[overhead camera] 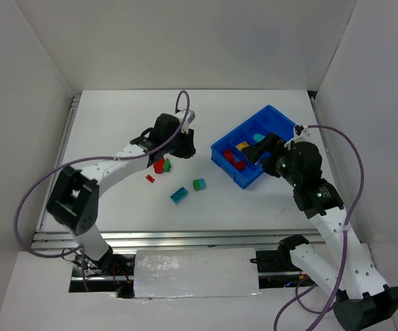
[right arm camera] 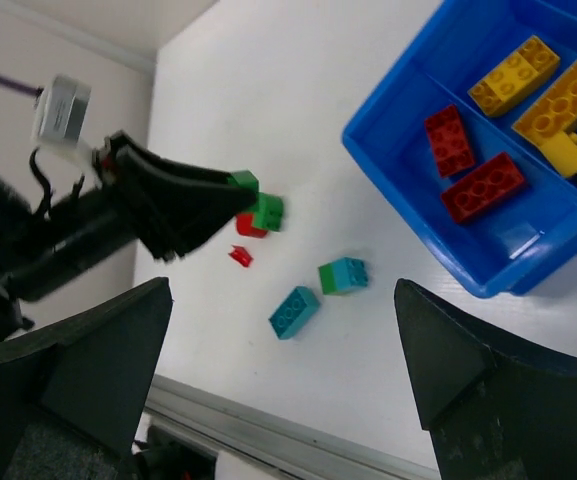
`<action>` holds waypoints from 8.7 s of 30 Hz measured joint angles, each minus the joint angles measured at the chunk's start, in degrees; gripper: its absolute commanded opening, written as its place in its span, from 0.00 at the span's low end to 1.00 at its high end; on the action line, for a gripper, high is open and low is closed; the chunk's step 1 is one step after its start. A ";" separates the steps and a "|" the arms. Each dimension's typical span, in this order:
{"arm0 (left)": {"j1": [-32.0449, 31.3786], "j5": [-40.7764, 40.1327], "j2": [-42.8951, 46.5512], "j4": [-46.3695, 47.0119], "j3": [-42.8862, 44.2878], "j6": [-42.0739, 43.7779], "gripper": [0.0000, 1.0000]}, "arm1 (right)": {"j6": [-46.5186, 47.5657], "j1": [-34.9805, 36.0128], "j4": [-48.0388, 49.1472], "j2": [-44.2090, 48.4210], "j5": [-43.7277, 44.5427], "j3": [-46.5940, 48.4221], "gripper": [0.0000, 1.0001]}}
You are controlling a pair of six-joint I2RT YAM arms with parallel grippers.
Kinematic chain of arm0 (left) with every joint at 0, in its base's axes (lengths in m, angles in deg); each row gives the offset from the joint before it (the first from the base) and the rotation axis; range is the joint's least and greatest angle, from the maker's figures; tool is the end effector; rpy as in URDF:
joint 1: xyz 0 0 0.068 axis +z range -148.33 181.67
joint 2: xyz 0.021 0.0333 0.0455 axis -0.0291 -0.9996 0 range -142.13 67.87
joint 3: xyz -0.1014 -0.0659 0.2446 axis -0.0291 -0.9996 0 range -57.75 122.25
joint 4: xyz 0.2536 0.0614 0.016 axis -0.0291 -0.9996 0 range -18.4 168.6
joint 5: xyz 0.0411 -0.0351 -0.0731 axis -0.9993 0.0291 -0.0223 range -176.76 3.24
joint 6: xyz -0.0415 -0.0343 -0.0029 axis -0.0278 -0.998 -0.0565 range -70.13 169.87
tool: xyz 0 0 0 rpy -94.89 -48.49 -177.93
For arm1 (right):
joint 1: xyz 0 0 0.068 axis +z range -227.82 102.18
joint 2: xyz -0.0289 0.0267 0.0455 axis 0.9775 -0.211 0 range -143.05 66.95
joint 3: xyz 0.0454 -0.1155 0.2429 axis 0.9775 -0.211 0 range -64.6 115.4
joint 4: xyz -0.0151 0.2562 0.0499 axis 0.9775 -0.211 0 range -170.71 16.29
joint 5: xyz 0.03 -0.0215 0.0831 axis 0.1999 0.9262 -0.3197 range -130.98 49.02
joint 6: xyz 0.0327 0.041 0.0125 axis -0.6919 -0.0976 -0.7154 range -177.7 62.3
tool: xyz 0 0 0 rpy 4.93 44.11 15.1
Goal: Sort the legos into containers by color
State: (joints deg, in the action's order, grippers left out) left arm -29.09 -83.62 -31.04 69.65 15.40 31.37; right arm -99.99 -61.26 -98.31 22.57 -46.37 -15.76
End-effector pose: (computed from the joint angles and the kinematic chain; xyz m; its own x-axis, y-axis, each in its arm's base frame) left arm 0.3407 -0.2051 0.2595 -0.6384 0.0112 -0.7696 0.3656 0.8843 -0.2905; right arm 0.1655 0.0528 0.3393 -0.4921 0.5526 -0.6727 -0.0504 0.7533 0.6557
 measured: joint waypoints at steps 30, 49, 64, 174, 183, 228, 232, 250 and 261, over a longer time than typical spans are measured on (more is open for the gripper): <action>-22.77 6.25 20.81 15.56 -12.61 24.35 0.01 | 5.49 4.98 1.90 -9.81 -24.06 0.81 0.58; -23.54 -1.05 21.66 15.41 -12.48 22.14 1.00 | 3.39 5.86 8.83 -12.17 -29.99 -1.70 0.00; -22.84 -30.71 27.63 -1.16 -6.40 1.97 1.00 | 1.16 -14.43 9.09 -38.03 -9.40 11.39 0.00; -3.82 19.10 39.39 -0.92 -23.50 -30.14 0.99 | 23.76 36.74 16.15 -9.57 4.11 -6.56 0.00; -10.71 16.92 35.30 -0.02 -21.22 -31.39 0.85 | 24.17 37.11 14.51 -3.93 4.44 -7.98 0.00; -12.83 16.35 40.65 4.70 -21.29 -20.00 0.00 | 22.43 36.26 19.67 6.27 -5.18 -12.68 1.00; -12.81 20.24 43.30 6.19 -23.21 -15.78 0.00 | 23.10 33.99 19.56 9.51 -14.82 -12.61 0.99; -14.29 42.07 45.92 21.53 -30.25 -12.92 0.00 | 22.12 30.16 22.93 4.46 -30.60 -11.32 0.66; -14.67 43.63 45.92 23.21 -30.40 -11.72 0.00 | 19.15 29.75 29.24 2.27 -37.68 -11.34 0.00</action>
State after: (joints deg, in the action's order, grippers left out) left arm -43.76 -40.00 14.88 92.86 -15.00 19.65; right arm -80.84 -31.52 -69.06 24.84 -84.05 -27.10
